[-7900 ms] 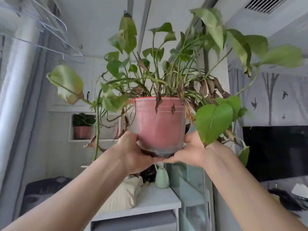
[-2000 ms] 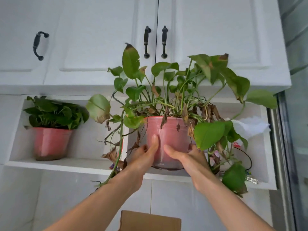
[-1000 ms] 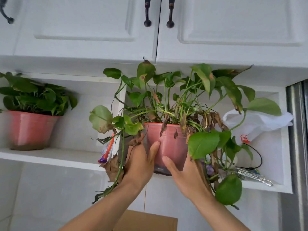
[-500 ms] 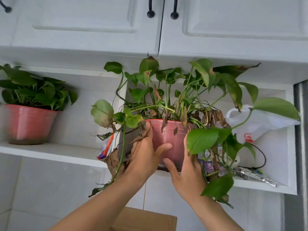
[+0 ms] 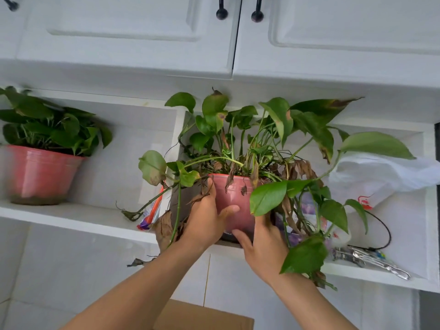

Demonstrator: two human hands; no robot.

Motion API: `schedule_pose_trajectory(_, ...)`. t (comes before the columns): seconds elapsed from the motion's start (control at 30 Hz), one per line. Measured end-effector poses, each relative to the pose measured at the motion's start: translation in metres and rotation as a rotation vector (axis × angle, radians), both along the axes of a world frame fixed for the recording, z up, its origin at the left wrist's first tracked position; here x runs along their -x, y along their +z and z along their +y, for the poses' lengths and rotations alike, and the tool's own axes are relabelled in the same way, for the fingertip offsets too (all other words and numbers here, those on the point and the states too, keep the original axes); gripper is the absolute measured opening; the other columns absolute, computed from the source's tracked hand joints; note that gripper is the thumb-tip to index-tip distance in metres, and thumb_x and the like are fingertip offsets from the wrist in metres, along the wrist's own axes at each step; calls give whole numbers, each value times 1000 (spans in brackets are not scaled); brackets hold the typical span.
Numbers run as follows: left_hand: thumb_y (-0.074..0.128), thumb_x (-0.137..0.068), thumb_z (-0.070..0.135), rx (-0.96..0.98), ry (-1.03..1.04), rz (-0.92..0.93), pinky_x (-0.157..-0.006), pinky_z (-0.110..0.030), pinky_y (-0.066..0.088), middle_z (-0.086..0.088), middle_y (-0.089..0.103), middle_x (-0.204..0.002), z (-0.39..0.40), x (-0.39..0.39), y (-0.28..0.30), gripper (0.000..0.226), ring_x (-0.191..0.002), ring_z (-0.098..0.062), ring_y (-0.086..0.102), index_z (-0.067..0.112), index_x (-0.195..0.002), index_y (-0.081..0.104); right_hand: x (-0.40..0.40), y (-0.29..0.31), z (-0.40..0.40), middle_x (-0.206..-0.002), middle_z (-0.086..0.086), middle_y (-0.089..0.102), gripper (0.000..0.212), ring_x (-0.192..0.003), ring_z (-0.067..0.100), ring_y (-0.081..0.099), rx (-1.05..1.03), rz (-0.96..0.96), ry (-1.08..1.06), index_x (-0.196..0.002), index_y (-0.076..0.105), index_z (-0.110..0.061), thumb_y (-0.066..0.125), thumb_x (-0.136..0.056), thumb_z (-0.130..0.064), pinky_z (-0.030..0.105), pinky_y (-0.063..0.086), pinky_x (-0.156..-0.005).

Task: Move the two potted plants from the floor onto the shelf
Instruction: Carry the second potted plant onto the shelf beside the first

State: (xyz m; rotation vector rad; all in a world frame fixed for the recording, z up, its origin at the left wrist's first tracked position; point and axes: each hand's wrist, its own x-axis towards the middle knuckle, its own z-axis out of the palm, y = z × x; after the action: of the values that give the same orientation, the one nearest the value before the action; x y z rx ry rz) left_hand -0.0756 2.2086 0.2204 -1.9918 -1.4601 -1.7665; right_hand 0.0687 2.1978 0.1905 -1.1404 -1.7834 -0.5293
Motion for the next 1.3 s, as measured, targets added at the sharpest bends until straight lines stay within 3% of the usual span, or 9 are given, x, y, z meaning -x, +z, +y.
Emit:
schedule_pose_trajectory(0.07,65,-89,40,19,-9,-8,-79,-19,39,-11,64,-128,5,0,0,91,-118,-25,58,8,-156,12,0,2,3,-103,25,70,67,-93,40,69,-17,-8,-32,-127,55,3,78,-79,-38,36,55,-74)
schedule_pose_trajectory(0.23,56,-93,44,61,81,36,-79,-30,44,-19,66,-118,19,-1,-1,92,-110,-31,60,9,-156,-1,3,8,12,-124,19,62,76,-113,33,61,85,-50,-77,-149,28,-6,48,-94,-54,34,48,-90)
schedule_pose_trajectory(0.33,55,-94,43,60,86,31,-76,-27,40,-19,65,-120,25,-1,-4,92,-110,-32,59,11,-156,-4,1,5,14,-113,22,66,74,-103,36,66,92,-84,-113,-145,35,-2,53,-92,-51,35,51,-82)
schedule_pose_trajectory(0.47,53,-94,45,62,83,23,-77,-29,41,-20,64,-124,27,0,-9,90,-112,-34,59,13,-157,-2,-3,-1,19,-117,31,64,70,-105,42,65,-14,-75,-106,-135,49,8,66,-87,-41,42,53,-87)
schedule_pose_trajectory(0.6,49,-96,45,33,108,38,-78,-33,42,-25,60,-127,28,-3,-16,82,-113,-38,57,12,-156,5,1,-10,19,-157,20,25,79,-144,33,28,43,-153,-142,-154,16,-3,13,-96,-57,43,29,-116)
schedule_pose_trajectory(0.7,50,-95,45,55,79,71,-72,-31,43,-24,63,-119,28,-2,-20,86,-104,-37,61,14,-156,-2,0,-15,18,-157,22,24,95,-145,37,24,12,-207,-138,-153,25,-4,-15,-88,-60,49,32,-113)
schedule_pose_trajectory(0.8,59,-91,46,81,18,93,-79,-28,45,-19,60,-127,26,-1,-21,98,-111,-33,59,13,-155,-8,-1,-17,20,-154,25,30,87,-142,39,32,42,-227,-91,-147,39,-4,0,-94,-59,53,37,-109)
schedule_pose_trajectory(0.93,67,-87,44,100,22,104,-79,-24,42,-18,59,-129,27,-1,-22,107,-113,-31,58,12,-155,-10,-3,-21,27,-161,24,11,76,-149,36,11,107,-244,-64,-153,27,-7,19,-94,-54,52,24,-117)
schedule_pose_trajectory(1.3,67,-86,45,74,164,139,-71,-31,46,-25,63,-118,30,-6,-23,106,-101,-36,62,6,-155,-4,-2,-15,35,-160,25,-9,74,-149,38,-9,202,-293,-106,-156,1,-10,26,-99,-49,56,6,-119)
